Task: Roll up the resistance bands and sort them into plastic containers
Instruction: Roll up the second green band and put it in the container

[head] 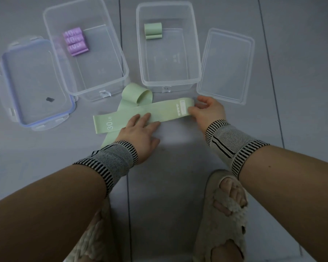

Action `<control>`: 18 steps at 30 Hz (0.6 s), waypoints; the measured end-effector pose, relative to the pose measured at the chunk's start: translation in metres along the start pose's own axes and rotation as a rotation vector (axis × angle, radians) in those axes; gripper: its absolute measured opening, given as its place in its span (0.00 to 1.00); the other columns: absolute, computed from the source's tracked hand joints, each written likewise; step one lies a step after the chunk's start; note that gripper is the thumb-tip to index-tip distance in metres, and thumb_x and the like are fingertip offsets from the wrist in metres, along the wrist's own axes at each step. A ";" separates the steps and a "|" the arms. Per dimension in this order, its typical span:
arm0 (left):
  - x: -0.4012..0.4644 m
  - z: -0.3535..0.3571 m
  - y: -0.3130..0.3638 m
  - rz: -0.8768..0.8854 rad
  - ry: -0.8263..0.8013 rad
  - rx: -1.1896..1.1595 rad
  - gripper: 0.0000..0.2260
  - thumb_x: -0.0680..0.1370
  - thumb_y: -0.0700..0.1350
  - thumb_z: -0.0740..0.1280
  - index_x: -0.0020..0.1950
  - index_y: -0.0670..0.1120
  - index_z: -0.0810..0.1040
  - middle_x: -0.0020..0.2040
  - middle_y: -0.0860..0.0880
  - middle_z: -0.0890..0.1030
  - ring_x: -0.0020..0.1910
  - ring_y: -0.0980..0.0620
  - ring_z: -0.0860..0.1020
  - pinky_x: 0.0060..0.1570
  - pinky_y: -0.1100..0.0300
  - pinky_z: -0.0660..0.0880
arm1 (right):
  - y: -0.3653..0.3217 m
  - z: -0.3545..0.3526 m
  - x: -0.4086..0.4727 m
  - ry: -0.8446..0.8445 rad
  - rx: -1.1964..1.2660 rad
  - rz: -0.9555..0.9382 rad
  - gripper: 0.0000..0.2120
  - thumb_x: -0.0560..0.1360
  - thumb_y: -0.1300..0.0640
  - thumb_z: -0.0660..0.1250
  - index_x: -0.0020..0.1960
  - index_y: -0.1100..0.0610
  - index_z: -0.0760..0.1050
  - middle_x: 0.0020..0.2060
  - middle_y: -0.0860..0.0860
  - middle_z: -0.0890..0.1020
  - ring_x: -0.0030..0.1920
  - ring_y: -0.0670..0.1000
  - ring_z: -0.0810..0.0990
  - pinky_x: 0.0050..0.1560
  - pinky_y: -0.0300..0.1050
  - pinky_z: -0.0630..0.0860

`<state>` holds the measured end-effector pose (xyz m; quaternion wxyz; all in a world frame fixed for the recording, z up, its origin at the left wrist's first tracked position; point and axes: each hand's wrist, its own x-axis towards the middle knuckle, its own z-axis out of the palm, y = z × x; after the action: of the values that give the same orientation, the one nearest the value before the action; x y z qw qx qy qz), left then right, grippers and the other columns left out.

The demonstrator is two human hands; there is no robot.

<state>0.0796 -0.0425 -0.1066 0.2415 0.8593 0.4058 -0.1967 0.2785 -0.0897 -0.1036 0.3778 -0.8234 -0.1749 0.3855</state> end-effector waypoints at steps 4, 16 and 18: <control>-0.004 -0.001 0.003 -0.022 0.005 0.012 0.27 0.77 0.57 0.58 0.75 0.57 0.54 0.78 0.49 0.49 0.76 0.44 0.48 0.72 0.46 0.56 | 0.004 -0.001 0.005 -0.023 0.232 0.171 0.19 0.70 0.68 0.69 0.61 0.61 0.75 0.49 0.58 0.80 0.41 0.53 0.79 0.42 0.43 0.78; -0.004 -0.008 0.006 -0.069 -0.016 0.019 0.29 0.78 0.57 0.57 0.76 0.55 0.50 0.78 0.49 0.45 0.76 0.45 0.45 0.73 0.46 0.54 | 0.008 -0.015 0.009 -0.096 0.137 0.173 0.06 0.72 0.64 0.69 0.42 0.54 0.78 0.45 0.58 0.82 0.40 0.53 0.79 0.38 0.45 0.75; -0.003 -0.008 0.006 -0.078 -0.033 0.007 0.29 0.78 0.57 0.57 0.76 0.55 0.50 0.78 0.49 0.45 0.76 0.45 0.45 0.73 0.45 0.54 | 0.010 -0.017 0.010 -0.012 0.000 0.110 0.06 0.71 0.63 0.70 0.41 0.53 0.78 0.42 0.54 0.82 0.40 0.53 0.81 0.42 0.48 0.79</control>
<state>0.0839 -0.0424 -0.0970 0.2372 0.8404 0.4340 -0.2214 0.2980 -0.0983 -0.1089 0.3547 -0.8295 -0.1319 0.4108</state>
